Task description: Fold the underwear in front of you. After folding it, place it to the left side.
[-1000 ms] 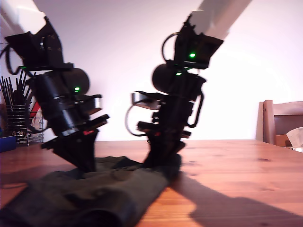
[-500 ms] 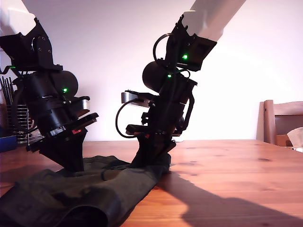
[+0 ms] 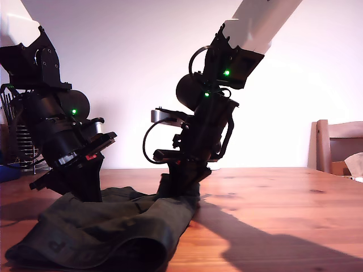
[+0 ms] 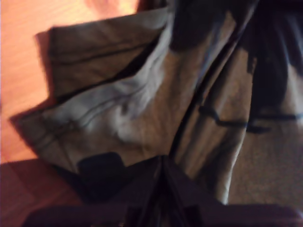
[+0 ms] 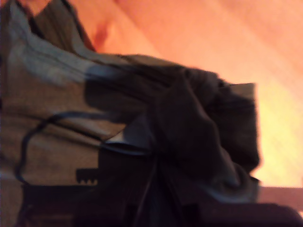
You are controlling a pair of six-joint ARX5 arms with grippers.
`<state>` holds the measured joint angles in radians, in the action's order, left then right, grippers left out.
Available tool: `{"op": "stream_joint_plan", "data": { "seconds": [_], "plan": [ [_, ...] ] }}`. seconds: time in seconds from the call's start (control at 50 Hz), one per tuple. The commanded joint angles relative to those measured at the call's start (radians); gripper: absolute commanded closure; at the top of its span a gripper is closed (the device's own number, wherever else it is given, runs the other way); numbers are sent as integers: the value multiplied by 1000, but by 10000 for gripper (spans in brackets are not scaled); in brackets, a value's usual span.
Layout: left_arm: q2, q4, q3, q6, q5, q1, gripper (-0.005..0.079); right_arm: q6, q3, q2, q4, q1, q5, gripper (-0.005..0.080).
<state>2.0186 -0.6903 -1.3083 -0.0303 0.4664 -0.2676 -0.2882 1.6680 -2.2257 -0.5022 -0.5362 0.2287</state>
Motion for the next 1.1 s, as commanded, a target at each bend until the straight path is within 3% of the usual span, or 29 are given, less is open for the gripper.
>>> {"op": "stream_joint_plan", "data": {
  "seconds": [0.0, 0.38, 1.08],
  "plan": [
    [63, 28, 47, 3, -38, -2, 764, 2, 19, -40, -4, 6, 3, 763],
    [0, 156, 45, -85, -111, -3, 764, 29, 142, -38, -152, 6, 101, 763],
    [-200, 209, 97, -213, -100, -3, 764, 18, 128, 74, -175, -8, 113, 763]
  ]
}}
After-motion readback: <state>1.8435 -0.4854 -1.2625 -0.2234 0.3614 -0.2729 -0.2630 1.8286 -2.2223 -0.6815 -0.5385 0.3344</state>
